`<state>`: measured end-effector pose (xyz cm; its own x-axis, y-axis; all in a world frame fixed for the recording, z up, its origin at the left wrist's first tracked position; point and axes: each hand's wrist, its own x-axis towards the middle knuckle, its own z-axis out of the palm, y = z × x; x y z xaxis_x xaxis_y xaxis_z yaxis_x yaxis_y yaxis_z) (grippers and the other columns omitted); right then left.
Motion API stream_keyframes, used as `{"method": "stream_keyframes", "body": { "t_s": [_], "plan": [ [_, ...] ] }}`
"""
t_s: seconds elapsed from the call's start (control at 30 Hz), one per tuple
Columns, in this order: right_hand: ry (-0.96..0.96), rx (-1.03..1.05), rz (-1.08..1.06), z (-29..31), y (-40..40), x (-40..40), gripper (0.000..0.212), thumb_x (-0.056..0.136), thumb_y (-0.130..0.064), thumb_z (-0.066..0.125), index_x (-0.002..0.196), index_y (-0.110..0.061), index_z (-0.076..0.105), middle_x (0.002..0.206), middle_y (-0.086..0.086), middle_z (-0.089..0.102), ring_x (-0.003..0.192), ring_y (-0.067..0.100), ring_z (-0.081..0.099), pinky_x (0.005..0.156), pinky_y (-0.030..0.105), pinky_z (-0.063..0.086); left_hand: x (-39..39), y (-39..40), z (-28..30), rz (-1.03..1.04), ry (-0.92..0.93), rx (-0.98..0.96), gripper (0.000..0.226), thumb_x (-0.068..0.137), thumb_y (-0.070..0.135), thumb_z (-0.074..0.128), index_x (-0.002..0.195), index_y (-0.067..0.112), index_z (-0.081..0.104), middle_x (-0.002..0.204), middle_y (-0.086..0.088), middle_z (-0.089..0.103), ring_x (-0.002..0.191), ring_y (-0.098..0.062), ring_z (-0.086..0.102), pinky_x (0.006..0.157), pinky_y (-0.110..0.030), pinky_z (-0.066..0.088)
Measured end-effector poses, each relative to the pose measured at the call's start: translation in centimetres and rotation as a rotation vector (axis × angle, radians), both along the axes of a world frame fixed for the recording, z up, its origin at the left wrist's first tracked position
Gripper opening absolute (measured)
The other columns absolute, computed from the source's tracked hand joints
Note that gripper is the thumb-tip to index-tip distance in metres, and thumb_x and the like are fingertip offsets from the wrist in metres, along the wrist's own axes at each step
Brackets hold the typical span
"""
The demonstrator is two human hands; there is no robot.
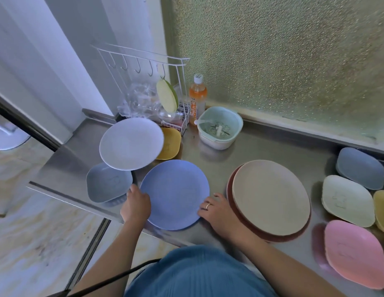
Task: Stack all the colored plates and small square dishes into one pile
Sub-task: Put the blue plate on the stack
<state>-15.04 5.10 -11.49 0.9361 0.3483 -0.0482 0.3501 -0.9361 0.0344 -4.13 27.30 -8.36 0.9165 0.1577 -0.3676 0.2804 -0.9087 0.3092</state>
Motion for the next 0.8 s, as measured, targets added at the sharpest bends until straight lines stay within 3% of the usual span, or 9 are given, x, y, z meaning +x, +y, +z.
{"method": "stream_keyframes", "body": {
  "t_s": [0.07,0.17,0.27,0.37,0.67,0.8],
  "plan": [
    [-0.101,0.028,-0.019,0.6,-0.3,0.1,0.025,0.076,-0.013,0.048,0.073,-0.026,0.069,0.078,-0.010,0.068,0.087,0.016,0.064,0.085,0.039,0.034,0.6,0.0,0.1,-0.011,0.017,-0.015,0.025,0.094,0.016,0.036,0.113,0.002,0.042,0.120,-0.019,0.055,0.100,-0.041,0.059,0.070,-0.039,0.039],
    [-0.251,0.102,-0.022,1.7,-0.8,0.2,0.029,0.080,-0.010,0.046,0.077,-0.025,0.071,0.086,-0.009,0.071,0.095,0.015,0.066,0.093,0.043,0.033,1.7,0.4,-0.9,0.001,0.050,-0.064,0.030,0.092,0.017,0.038,0.113,-0.001,0.047,0.118,-0.021,0.054,0.100,-0.041,0.058,0.075,-0.042,0.043],
    [-0.325,0.144,-0.030,2.2,-1.7,0.3,0.029,0.082,-0.008,0.047,0.080,-0.024,0.071,0.088,-0.008,0.071,0.097,0.016,0.066,0.095,0.042,0.032,2.3,0.8,-1.5,0.001,0.061,-0.168,0.028,0.088,0.020,0.041,0.093,-0.004,0.054,0.088,-0.018,0.056,0.082,-0.036,0.055,0.070,-0.041,0.042],
    [-0.339,0.161,-0.056,2.6,-3.0,-0.1,0.026,0.083,-0.009,0.050,0.082,-0.024,0.071,0.089,-0.011,0.072,0.097,0.014,0.066,0.096,0.041,0.031,2.3,0.1,-1.5,-0.040,0.069,-0.300,0.035,0.090,0.022,0.047,0.060,0.008,0.037,0.060,-0.007,0.038,0.062,-0.027,0.040,0.058,-0.032,0.028],
    [-0.489,0.131,-0.327,4.3,-10.3,-6.0,0.035,0.092,-0.009,0.041,0.085,-0.022,0.074,0.098,-0.006,0.073,0.101,0.015,0.067,0.103,0.040,0.025,1.6,-9.4,1.4,-0.258,-0.002,-0.535,0.037,0.089,0.022,0.044,0.057,0.014,0.028,0.054,-0.001,0.031,0.056,-0.020,0.029,0.054,-0.029,0.018],
    [-0.461,0.125,-0.505,4.7,-13.1,-9.6,0.028,0.079,-0.007,0.051,0.078,-0.024,0.074,0.095,-0.004,0.074,0.097,0.018,0.069,0.105,0.039,0.020,0.4,-14.4,2.3,-0.429,-0.018,-0.513,0.036,0.092,0.025,0.043,0.059,0.010,0.039,0.055,-0.004,0.042,0.056,-0.022,0.037,0.051,-0.030,0.023]
  ]
}}
